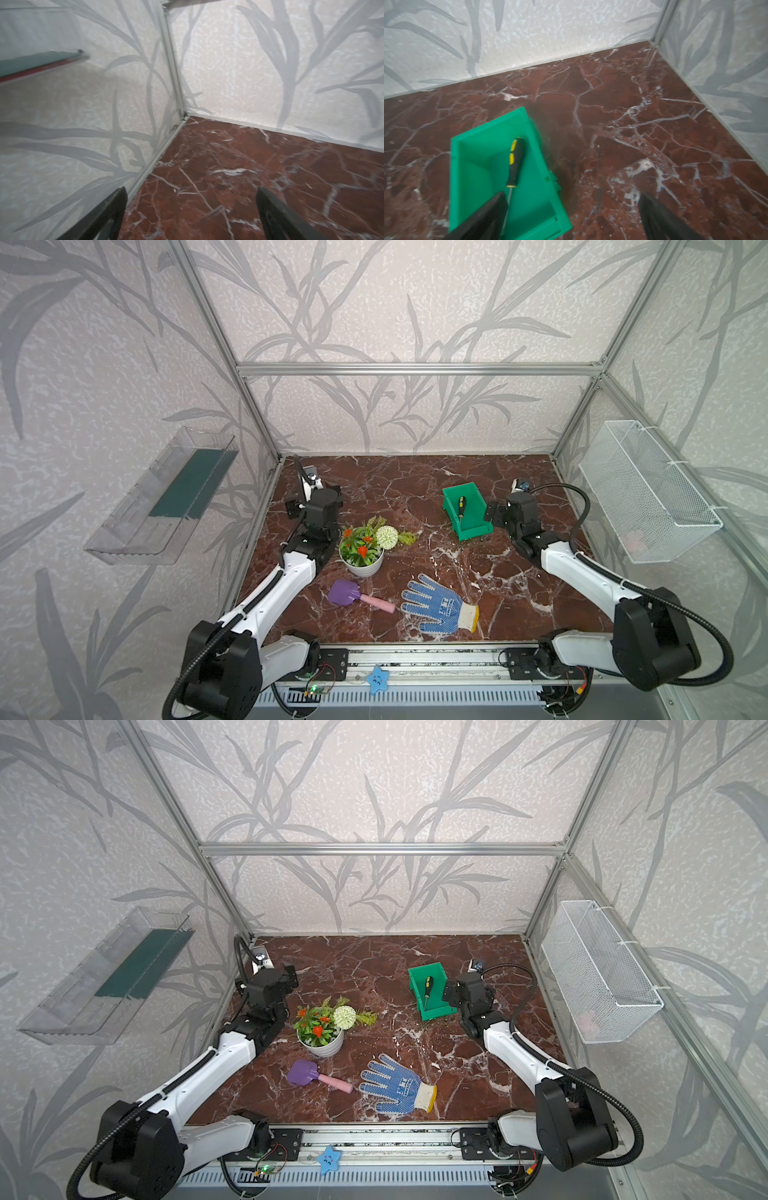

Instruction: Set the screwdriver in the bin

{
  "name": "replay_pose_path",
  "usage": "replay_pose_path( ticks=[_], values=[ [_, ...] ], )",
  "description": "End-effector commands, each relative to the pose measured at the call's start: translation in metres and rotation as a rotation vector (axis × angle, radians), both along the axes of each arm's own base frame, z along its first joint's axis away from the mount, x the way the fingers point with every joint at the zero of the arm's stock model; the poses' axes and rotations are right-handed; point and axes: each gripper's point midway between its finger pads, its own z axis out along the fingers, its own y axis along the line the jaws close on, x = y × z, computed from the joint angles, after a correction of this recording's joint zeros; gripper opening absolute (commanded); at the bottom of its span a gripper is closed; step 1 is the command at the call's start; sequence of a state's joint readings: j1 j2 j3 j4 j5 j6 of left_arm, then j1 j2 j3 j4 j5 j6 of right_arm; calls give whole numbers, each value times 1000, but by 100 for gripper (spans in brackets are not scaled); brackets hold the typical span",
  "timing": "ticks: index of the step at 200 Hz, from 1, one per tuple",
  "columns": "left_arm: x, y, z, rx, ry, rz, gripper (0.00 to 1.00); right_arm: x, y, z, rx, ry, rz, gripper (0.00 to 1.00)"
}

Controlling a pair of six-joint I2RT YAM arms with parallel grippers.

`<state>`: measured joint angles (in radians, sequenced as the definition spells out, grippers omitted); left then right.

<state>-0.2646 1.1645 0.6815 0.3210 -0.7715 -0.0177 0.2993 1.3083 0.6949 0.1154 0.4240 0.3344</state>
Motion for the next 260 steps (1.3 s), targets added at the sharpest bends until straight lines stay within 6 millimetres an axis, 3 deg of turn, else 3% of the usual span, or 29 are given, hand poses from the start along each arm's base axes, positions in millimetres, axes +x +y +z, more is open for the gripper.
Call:
replay_pose_path(
  ticks=[1,37,57,97,117,163,215,260],
  values=[
    [-27,33,15,64,-129,209,99,-2,-26,15,-117,-84,-97,99],
    [-38,44,-26,124,-80,282,99,-12,-47,16,-273,-121,-160,99],
    [-34,47,-52,135,-48,303,99,-17,-57,14,-333,-142,-201,99],
    [-18,44,-84,245,15,302,99,-15,-59,-8,-392,-107,-206,99],
    [-19,48,-92,261,16,352,99,-14,-56,-20,-411,-94,-182,99],
    [-15,52,-96,237,50,340,99,-8,-48,-24,-410,-120,-151,99],
    [-9,65,-121,-80,82,221,99,-1,-36,-27,-402,-133,-80,99],
    [-3,61,-125,-100,37,155,99,-4,-30,-28,-389,-163,-26,99]
  ],
)
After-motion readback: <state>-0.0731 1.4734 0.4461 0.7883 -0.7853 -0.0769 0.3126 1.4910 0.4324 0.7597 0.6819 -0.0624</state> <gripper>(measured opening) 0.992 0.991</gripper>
